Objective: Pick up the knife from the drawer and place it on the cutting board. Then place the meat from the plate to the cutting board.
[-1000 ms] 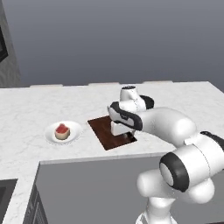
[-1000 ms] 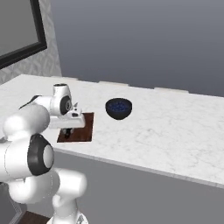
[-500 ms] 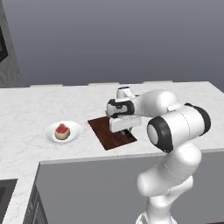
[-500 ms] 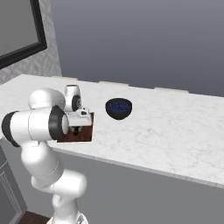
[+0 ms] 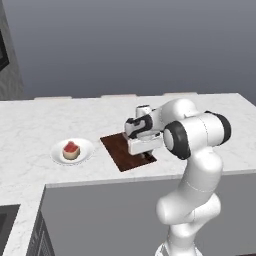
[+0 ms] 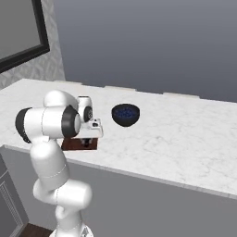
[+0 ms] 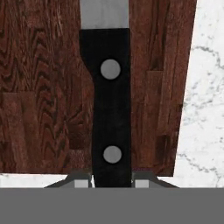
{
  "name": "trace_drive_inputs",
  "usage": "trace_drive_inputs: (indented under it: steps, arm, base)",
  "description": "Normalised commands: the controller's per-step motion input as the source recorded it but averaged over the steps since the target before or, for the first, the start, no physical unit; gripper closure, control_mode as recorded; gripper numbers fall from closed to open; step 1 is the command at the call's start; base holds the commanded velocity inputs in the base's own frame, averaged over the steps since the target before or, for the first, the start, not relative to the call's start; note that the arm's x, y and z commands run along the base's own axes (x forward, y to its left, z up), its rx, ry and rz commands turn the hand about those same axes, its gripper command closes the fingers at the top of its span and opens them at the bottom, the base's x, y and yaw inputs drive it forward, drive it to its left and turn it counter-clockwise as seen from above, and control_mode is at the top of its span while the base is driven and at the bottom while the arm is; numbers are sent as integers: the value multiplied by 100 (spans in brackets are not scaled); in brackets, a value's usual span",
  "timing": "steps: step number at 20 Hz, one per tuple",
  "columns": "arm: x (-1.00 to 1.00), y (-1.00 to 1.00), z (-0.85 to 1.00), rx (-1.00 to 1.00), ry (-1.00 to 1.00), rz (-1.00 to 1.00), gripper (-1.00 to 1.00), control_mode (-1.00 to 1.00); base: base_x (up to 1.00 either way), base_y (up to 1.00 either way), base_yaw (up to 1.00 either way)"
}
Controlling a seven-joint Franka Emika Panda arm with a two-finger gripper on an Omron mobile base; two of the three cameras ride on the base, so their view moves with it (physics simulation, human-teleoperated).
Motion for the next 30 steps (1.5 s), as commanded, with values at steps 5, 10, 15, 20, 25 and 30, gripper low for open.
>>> trace_drive_inputs:
  steps: [5,10,15,20,25,30]
  arm:
    - [0,0,12,0,-3,0,-100,-100]
    - [-29,27,66,0,-10,8,-100,-100]
    - [-54,87,46,4,-5,17,-100,-100]
    - [-27,100,44,11,2,12,-100,-100]
    - [-2,100,39,15,12,8,-100,-100]
    - [-12,100,4,0,7,-1,-100,-100]
  base:
    - [0,0,0]
    - [0,0,0]
    - [0,0,0]
    - [0,0,0]
    - [0,0,0]
    - [0,0,0]
